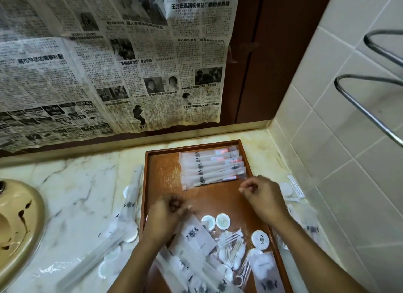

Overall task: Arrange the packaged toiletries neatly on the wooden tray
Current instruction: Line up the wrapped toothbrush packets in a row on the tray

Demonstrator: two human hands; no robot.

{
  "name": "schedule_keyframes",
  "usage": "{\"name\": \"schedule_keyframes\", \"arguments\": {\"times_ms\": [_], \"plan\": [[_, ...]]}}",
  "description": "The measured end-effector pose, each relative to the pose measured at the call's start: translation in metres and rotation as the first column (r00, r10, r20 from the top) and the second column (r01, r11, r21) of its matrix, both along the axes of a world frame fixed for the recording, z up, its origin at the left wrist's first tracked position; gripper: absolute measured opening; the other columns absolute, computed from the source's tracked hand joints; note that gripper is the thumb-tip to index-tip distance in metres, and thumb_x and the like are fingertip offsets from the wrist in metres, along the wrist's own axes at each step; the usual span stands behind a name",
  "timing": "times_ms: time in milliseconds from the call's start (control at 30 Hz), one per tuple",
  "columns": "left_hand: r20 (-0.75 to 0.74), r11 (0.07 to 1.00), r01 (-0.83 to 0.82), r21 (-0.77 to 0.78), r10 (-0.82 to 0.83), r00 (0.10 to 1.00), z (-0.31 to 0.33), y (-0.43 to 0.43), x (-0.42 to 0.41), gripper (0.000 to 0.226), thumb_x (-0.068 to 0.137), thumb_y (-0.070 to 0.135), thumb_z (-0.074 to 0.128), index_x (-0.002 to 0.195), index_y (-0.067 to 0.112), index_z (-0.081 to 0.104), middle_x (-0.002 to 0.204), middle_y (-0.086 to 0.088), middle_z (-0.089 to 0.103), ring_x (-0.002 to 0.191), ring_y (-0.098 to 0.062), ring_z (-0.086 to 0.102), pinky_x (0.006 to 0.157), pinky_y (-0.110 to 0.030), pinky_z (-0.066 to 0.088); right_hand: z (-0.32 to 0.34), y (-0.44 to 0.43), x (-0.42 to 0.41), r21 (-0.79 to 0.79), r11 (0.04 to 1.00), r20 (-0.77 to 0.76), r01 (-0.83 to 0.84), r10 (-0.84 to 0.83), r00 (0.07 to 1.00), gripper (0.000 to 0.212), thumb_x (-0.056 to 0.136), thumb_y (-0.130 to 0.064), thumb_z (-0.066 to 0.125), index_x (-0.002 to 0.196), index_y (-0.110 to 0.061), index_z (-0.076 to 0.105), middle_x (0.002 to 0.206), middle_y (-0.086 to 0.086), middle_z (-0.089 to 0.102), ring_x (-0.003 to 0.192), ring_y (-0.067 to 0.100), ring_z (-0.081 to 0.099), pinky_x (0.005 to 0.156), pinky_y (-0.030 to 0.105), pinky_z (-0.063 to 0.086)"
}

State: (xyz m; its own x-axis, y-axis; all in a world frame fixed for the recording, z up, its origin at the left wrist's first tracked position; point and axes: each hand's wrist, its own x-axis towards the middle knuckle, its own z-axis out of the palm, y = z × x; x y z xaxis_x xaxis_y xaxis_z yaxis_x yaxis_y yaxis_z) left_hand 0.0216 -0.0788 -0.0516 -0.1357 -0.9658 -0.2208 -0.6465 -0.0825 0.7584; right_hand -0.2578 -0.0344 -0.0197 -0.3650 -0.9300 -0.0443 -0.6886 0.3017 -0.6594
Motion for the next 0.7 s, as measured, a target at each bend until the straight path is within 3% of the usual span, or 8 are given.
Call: {"name": "schedule_keyframes", "arguments": {"times_ms": [67,167,267,333,400,500,633,700], "plan": [[0.134,0.995,0.104,0.001,-0.104,0.986,-0.006,0.016,0.005,0.039,0.070,0.053,0.086,0.100,0.036,0.069,0.097,0.019,0.065,0.086,0.006,0.061,0.078,-0.014,0.046,0.005,0.027,0.020,0.105,0.989,0.057,-0.100,0.095,0.994,0.012,0.082,-0.016,0.076,0.076,-0.027,0.074,0.076,-0.016,0.067,0.071,-0.001,0.061,0.066,0.016,0.047],[0.268,0.976,0.219,0.019,-0.216,0.939,-0.009,0.032,0.007,0.046,0.074,0.057,0.080,0.114,0.040,0.066,0.108,0.023,0.056,0.104,0.000,0.053,0.093,-0.034,0.038,0.010,0.068,0.052,0.285,0.913,0.150,-0.291,0.257,0.955,0.013,0.084,-0.035,0.071,0.078,-0.025,0.073,0.077,-0.010,0.069,0.072,0.003,0.064,0.069,0.027,0.054],[0.272,0.985,0.174,0.004,-0.168,0.947,-0.007,0.040,0.008,0.041,0.081,0.049,0.079,0.119,0.036,0.067,0.111,0.021,0.059,0.110,-0.007,0.053,0.098,-0.040,0.035,0.009,0.099,0.078,0.378,0.821,0.084,-0.428,0.430,0.899,0.035,0.079,-0.057,0.071,0.093,-0.025,0.073,0.092,-0.010,0.070,0.087,0.005,0.063,0.078,0.026,0.049],[0.240,0.992,0.124,-0.015,-0.117,0.964,-0.007,0.042,0.008,0.030,0.083,0.042,0.079,0.111,0.039,0.069,0.107,0.022,0.064,0.106,-0.006,0.059,0.100,-0.043,0.035,0.004,0.114,0.092,0.438,0.782,0.000,-0.443,0.493,0.870,0.044,0.080,-0.059,0.070,0.106,-0.023,0.070,0.110,-0.004,0.064,0.105,0.014,0.057,0.086,0.030,0.041],[0.189,0.994,0.088,-0.057,-0.076,0.979,-0.005,0.046,0.009,0.019,0.087,0.032,0.076,0.101,0.042,0.067,0.097,0.021,0.068,0.098,-0.003,0.063,0.101,-0.045,0.041,-0.003,0.123,0.098,0.451,0.790,-0.041,-0.415,0.483,0.875,0.039,0.086,-0.051,0.067,0.110,-0.020,0.068,0.117,0.000,0.061,0.111,0.020,0.055,0.088,0.032,0.039],[0.135,0.991,0.062,-0.116,-0.046,0.990,-0.004,0.051,0.013,0.015,0.092,0.024,0.071,0.103,0.034,0.072,0.088,0.023,0.069,0.085,0.006,0.064,0.093,-0.039,0.051,-0.007,0.135,0.095,0.399,0.838,-0.027,-0.372,0.417,0.909,0.028,0.089,-0.038,0.061,0.109,-0.024,0.073,0.113,-0.001,0.070,0.107,0.015,0.062,0.085,0.023,0.040],[0.001,0.991,-0.025,-0.133,0.026,1.000,-0.011,0.055,0.024,0.014,0.096,0.027,0.068,0.109,0.026,0.074,0.096,0.016,0.074,0.086,0.004,0.067,0.078,-0.037,0.061,0.000,0.149,0.074,0.347,0.917,0.035,-0.199,0.200,0.979,0.009,0.085,-0.038,0.064,0.082,-0.029,0.065,0.080,-0.013,0.066,0.080,-0.001,0.059,0.073,0.014,0.045],[0.014,0.988,-0.034,-0.149,0.036,0.999,-0.012,0.061,0.024,0.016,0.097,0.023,0.067,0.111,0.022,0.074,0.100,0.011,0.075,0.087,-0.003,0.070,0.079,-0.034,0.059,0.000,0.156,0.061,0.316,0.943,0.061,-0.107,0.092,0.994,0.018,0.086,-0.031,0.069,0.071,-0.032,0.058,0.070,-0.012,0.061,0.069,-0.001,0.056,0.067,0.015,0.043]]}}
